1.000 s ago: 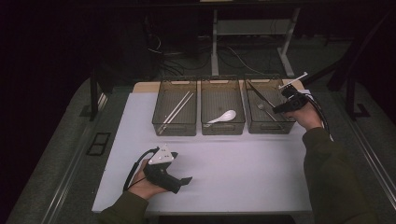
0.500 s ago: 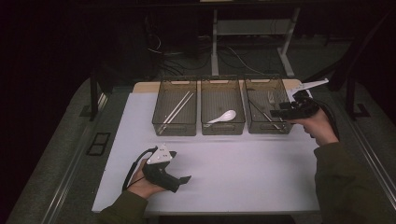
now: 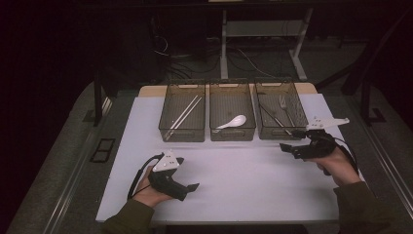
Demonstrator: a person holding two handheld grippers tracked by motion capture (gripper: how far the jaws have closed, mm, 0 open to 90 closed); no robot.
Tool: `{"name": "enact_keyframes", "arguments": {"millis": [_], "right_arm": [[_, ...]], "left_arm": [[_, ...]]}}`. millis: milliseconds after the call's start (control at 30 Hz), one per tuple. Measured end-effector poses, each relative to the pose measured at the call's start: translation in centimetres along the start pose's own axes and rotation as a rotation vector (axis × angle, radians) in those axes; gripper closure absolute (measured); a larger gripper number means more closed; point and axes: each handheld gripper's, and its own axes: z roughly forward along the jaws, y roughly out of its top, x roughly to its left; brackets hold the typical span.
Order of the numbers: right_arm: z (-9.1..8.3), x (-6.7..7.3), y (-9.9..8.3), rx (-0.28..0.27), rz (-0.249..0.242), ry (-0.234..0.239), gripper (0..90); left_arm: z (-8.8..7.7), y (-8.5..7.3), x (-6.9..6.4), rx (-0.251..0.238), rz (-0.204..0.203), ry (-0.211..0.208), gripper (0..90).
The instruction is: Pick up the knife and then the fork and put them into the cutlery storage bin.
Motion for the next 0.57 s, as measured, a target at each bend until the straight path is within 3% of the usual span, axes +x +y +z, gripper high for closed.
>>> {"name": "enact_keyframes", "arguments": {"millis": [267,367,567], "right_arm": [[-0.1,2.5,-3.4,0.001,-0.01,0.002,21.8],[-0.2,3.1,-4.7,0.002,-0.005,-0.006,21.7],[-0.6,3.7,-6.1,0.007,0.01,0.006,20.9]], "left_arm": [[0.0,0.0,0.0,0.0,0.001,-0.002,0.0],[-0.1,0.0,0.0,0.006,0.017,-0.007,0.0],[-0.1,0.0,0.0,0.004,0.011,-0.007,0.0]]}}
